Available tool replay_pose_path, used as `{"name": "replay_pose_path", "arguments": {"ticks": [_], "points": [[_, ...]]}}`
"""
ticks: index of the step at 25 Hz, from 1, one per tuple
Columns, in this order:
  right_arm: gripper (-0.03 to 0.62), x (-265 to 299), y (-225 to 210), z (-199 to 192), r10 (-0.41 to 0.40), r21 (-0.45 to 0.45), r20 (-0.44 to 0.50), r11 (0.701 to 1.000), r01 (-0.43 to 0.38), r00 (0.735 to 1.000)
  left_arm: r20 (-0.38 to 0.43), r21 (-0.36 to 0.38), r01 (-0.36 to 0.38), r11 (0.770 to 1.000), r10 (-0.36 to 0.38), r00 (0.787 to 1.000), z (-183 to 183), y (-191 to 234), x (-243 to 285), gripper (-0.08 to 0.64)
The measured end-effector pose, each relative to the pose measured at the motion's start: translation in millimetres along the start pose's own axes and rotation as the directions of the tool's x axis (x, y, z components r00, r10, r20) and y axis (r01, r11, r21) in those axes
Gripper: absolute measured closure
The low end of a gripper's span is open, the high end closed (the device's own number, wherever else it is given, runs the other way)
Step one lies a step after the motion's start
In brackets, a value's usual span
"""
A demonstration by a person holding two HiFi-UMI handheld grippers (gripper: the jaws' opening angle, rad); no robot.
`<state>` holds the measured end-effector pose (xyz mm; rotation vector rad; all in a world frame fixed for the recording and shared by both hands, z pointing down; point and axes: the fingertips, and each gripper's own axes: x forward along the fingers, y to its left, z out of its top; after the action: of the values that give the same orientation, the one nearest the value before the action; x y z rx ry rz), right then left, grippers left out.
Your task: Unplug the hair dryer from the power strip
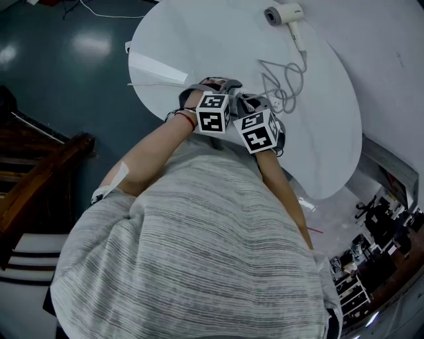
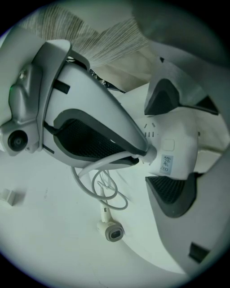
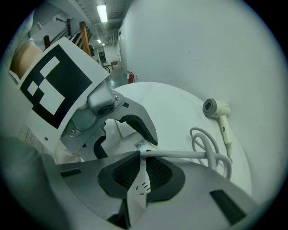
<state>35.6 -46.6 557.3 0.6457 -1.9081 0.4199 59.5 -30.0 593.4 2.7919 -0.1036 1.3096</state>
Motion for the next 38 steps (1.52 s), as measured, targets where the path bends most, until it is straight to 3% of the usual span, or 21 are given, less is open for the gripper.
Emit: {"name": "replay_pose_path", "arguments": {"ticks": [30,38], "points": [[0.54,-7.7,13.5,-11.5,-0.003,-0.055,-0.049,0.999,0.0,0.999,-0.015,0.03,0.011,0.999,-0.01,1.0,0.6,-15.7,-0.2,0.137],[0.54,-7.4,14.0,-12.7,0.11,0.004,-0.094,0.994,-0.11,0.99,-0.042,0.076,0.027,0.997,-0.024,0.999,-0.9,-25.8,1.3,0.137]]}}
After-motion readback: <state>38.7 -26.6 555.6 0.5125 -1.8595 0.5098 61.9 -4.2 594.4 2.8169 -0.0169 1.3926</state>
